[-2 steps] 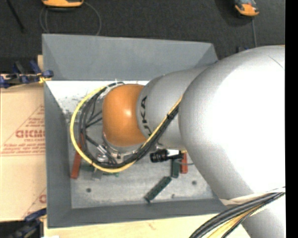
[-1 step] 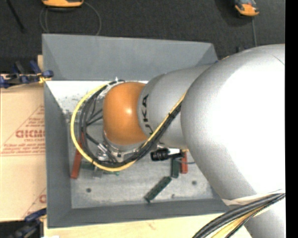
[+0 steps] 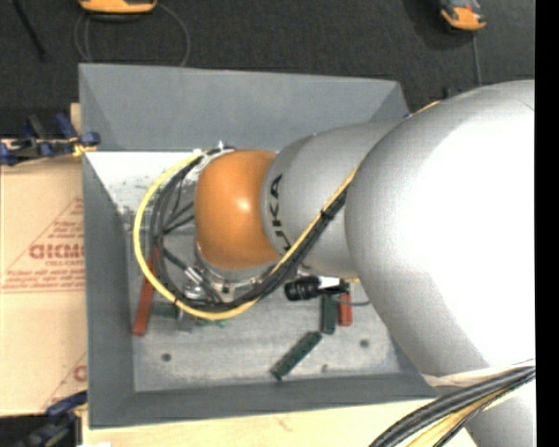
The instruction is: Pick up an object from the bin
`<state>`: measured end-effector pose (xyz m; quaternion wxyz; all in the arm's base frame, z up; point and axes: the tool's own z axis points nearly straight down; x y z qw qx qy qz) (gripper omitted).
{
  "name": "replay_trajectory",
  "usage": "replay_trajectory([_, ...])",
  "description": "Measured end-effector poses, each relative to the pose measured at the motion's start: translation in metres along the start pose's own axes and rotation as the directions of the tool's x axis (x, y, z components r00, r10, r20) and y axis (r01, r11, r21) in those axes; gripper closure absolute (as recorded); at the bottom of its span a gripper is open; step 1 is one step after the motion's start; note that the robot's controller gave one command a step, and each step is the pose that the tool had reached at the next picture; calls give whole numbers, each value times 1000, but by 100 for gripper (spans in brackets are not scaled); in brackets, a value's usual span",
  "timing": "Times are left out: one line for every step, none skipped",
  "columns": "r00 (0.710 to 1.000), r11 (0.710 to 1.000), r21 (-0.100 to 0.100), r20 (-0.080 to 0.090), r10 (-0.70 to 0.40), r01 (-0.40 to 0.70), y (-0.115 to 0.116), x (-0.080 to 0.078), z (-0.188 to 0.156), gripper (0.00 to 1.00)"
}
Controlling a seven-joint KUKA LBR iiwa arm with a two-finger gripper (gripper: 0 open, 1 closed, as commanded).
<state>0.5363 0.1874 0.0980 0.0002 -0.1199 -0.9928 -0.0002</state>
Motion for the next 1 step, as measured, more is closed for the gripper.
replay_trajectory([1000, 1000, 2, -3, 0, 0, -1, 1, -14, 100])
